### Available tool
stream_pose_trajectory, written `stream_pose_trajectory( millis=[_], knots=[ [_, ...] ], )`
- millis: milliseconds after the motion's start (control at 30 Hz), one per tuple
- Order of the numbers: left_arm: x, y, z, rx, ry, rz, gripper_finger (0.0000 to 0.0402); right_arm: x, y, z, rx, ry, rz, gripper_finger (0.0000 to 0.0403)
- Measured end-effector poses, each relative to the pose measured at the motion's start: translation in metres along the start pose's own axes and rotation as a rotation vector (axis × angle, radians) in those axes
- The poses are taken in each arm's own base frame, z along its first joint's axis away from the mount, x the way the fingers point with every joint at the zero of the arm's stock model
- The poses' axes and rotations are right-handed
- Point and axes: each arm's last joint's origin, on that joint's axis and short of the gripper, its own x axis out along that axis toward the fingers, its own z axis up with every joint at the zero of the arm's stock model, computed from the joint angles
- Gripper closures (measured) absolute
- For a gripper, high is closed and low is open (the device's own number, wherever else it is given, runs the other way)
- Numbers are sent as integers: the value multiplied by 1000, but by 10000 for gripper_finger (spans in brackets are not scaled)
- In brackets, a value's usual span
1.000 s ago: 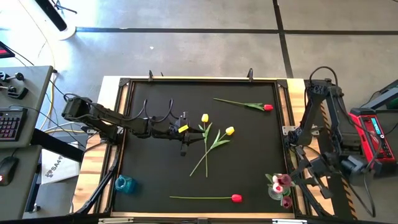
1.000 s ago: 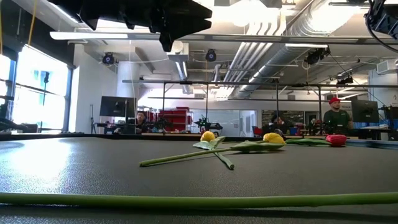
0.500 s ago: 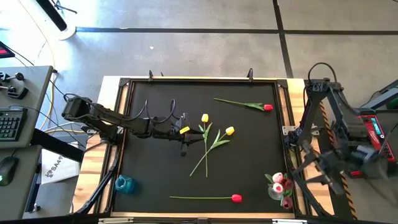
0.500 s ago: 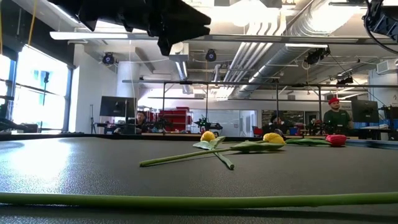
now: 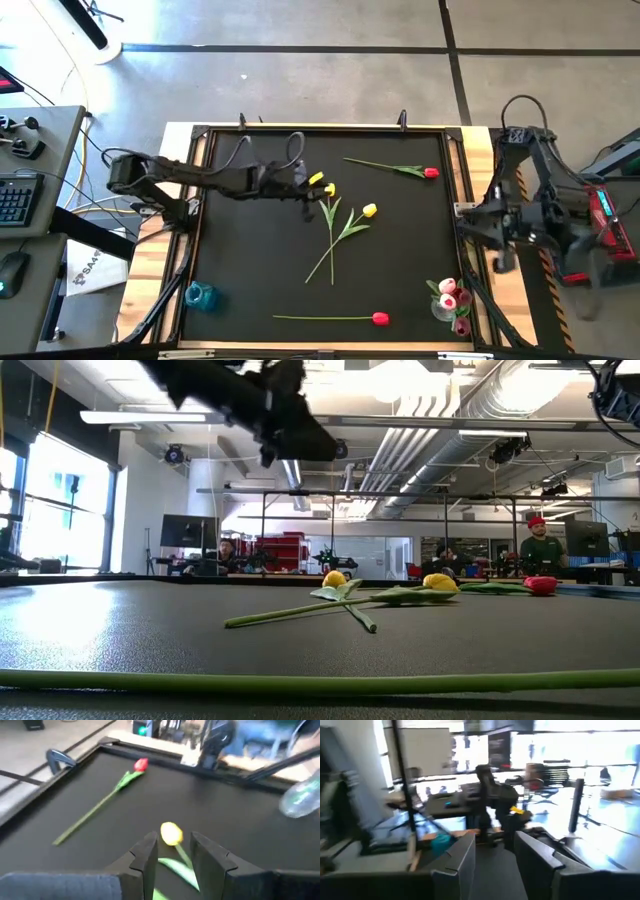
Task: Sort flowers into vase by color
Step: Put the top red flower into the blue vase
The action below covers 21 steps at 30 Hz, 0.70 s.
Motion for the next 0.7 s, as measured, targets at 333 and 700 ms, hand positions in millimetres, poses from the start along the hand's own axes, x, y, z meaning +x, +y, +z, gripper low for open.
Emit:
stream_pose_trajectory(
  millis=[333,700],
  knots=[
    [82,50,48,231,142,-18,302,34,-6,-17,71,-28,-256,279],
    [172,93,65,207,321,-112,221,81,26,-49,-79,-13,-458,279]
  ],
)
